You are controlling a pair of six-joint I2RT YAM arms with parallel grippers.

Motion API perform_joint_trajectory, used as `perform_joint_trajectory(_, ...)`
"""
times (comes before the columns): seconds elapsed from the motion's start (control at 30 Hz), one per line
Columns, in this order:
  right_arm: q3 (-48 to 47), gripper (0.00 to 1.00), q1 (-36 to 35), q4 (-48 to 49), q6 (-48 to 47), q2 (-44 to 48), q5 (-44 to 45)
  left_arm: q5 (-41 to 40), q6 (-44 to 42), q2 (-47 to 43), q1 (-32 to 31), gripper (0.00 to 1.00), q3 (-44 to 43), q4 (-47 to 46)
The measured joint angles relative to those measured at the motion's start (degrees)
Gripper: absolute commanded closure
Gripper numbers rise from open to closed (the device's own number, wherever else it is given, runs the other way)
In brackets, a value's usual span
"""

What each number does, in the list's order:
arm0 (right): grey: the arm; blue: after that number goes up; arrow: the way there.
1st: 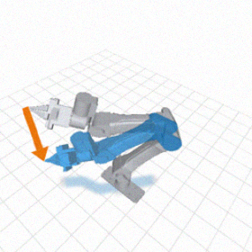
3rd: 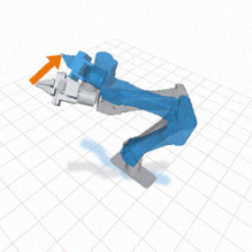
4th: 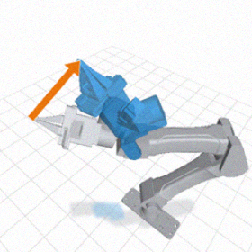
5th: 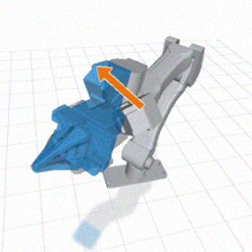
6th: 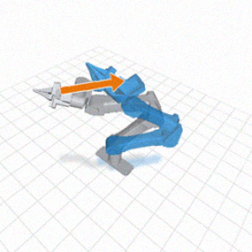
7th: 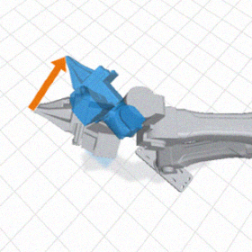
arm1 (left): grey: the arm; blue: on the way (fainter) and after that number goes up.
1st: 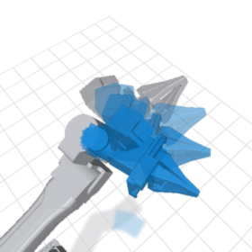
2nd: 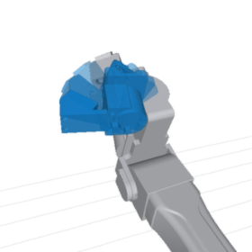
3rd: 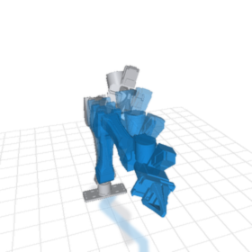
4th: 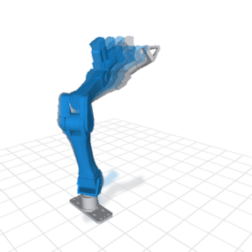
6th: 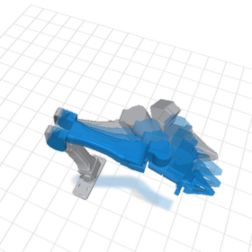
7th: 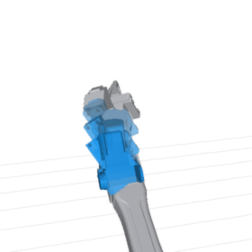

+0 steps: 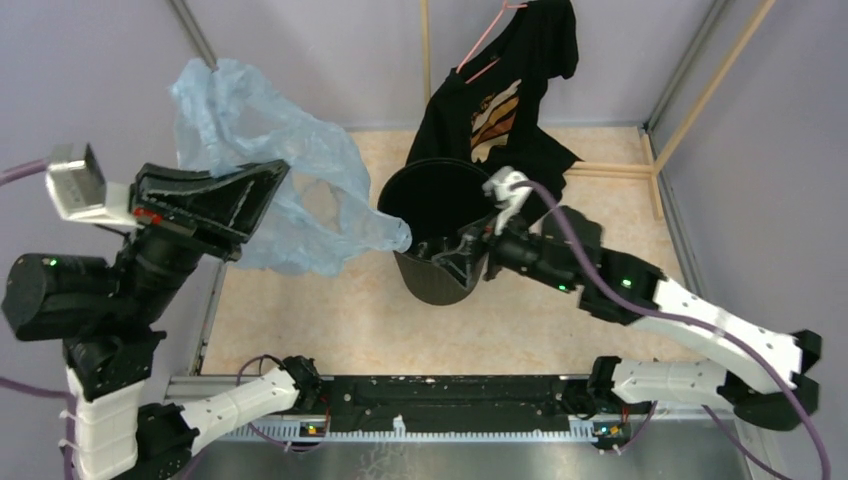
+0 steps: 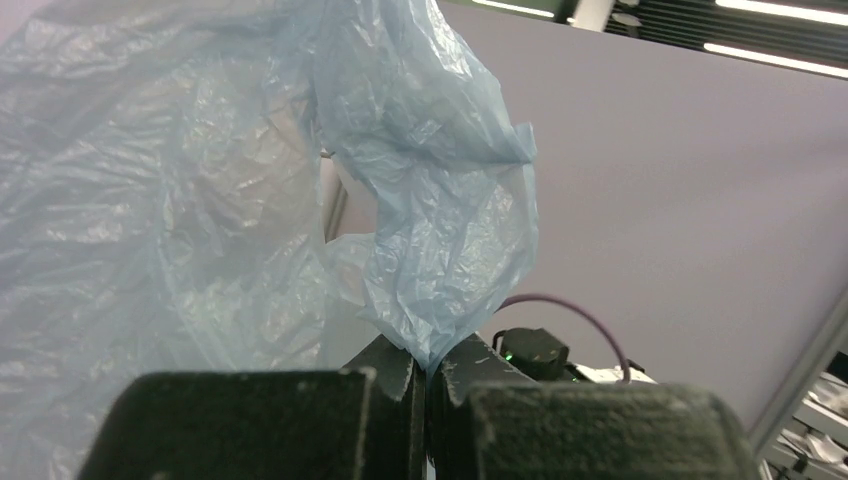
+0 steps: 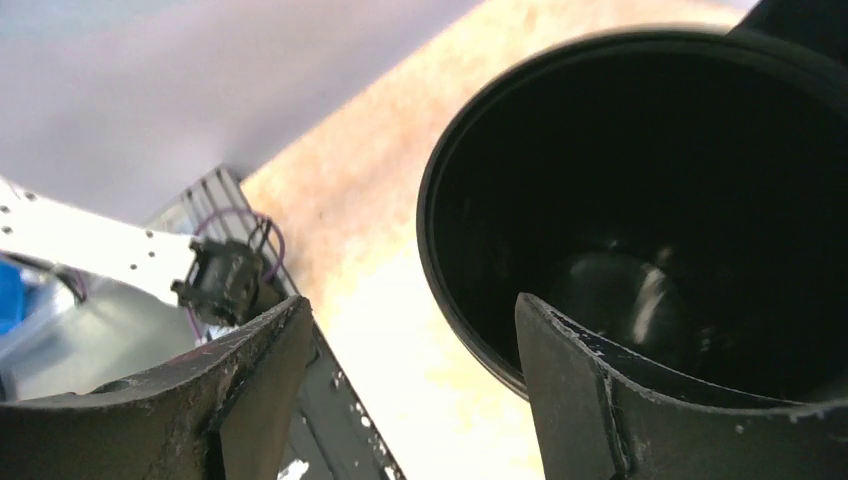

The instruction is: Put the trash bags into the trash bin

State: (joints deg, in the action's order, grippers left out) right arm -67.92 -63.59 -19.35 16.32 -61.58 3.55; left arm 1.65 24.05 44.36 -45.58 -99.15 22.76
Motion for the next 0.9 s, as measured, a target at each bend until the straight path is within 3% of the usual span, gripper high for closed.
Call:
perform_joint_trajectory(0.33,2.3,0.20,0.0,-2.0,-2.7,23.3,14.9,10.5,1.1,16.4,0.0,1.00,-0.9,-13.2)
perform_joint_trajectory(0.53,3.8,0.20,0.0,-7.3,-2.5,25.3,18.8,8.8,4.0,24.7,0.0,1.00,-0.9,-12.6)
perform_joint_trajectory(0.7,4.9,0.19,0.0,-9.0,-2.7,25.3,19.8,4.7,6.3,25.6,0.0,1.00,0.4,-9.4)
perform_joint_trajectory(0.9,4.9,0.19,0.0,-9.1,-3.3,24.0,20.8,9.8,10.4,27.7,0.0,1.00,0.4,-12.7)
